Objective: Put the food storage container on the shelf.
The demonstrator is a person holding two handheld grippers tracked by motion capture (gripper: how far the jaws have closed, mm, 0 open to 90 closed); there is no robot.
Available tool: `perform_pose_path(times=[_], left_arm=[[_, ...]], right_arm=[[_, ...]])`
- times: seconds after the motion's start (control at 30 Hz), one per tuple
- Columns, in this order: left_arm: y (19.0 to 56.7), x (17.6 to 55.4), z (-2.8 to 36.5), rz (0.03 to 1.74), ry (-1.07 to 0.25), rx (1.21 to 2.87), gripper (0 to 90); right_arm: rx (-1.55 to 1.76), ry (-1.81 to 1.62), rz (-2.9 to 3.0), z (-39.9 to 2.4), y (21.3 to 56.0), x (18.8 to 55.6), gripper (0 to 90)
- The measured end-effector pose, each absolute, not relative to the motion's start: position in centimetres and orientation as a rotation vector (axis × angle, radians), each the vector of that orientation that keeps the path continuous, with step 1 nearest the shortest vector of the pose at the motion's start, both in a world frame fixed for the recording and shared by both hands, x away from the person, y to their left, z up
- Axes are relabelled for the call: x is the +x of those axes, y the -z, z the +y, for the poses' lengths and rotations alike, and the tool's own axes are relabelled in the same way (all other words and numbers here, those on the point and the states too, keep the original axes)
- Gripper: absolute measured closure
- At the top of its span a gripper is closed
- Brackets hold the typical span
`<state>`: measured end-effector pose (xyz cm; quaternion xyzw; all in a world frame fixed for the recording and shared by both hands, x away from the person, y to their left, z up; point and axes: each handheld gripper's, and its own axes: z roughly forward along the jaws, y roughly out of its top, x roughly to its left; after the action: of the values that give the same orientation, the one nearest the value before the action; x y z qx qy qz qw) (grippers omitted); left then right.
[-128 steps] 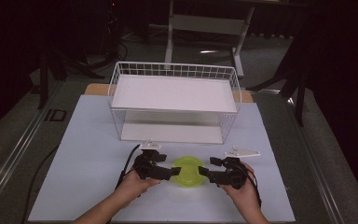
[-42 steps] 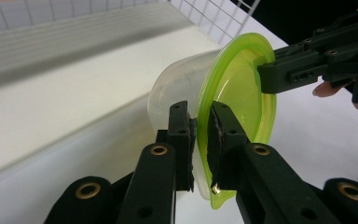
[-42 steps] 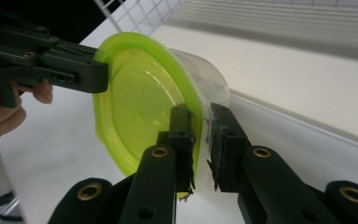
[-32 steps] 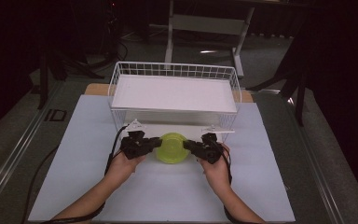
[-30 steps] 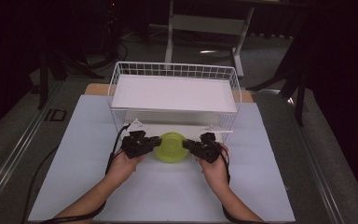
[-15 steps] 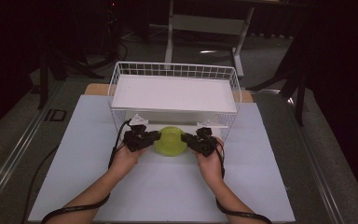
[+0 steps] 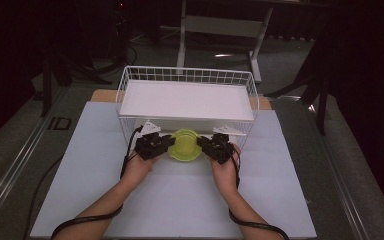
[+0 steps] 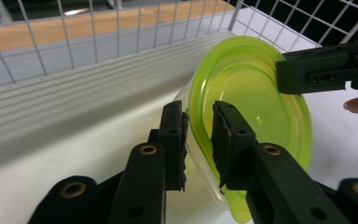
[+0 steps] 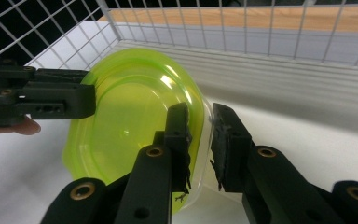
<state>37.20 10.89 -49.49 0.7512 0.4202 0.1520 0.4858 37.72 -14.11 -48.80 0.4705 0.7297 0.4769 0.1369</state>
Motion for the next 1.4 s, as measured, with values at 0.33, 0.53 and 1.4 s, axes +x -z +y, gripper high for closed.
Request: perform_pose_path(times=[0.33, 0.53, 1.4], left_arm=[[50.4, 37.8, 10.5, 1.045, -0.488, 1.792, 62.6], [50.2, 38.2, 10.2, 1.083, -0.483, 1.764, 59.9], [49.4, 30.3, 12.8, 1.03, -0.348, 1.748, 39.1]], right_arm=[[1.347, -1.341, 2.044, -13.6, 49.3, 38.2, 67.9], [1.353, -1.307, 2.037, -13.4, 49.4, 38.6, 62.9], [1.217, -1.349, 2.152, -11.8, 49.5, 32.4, 67.8]])
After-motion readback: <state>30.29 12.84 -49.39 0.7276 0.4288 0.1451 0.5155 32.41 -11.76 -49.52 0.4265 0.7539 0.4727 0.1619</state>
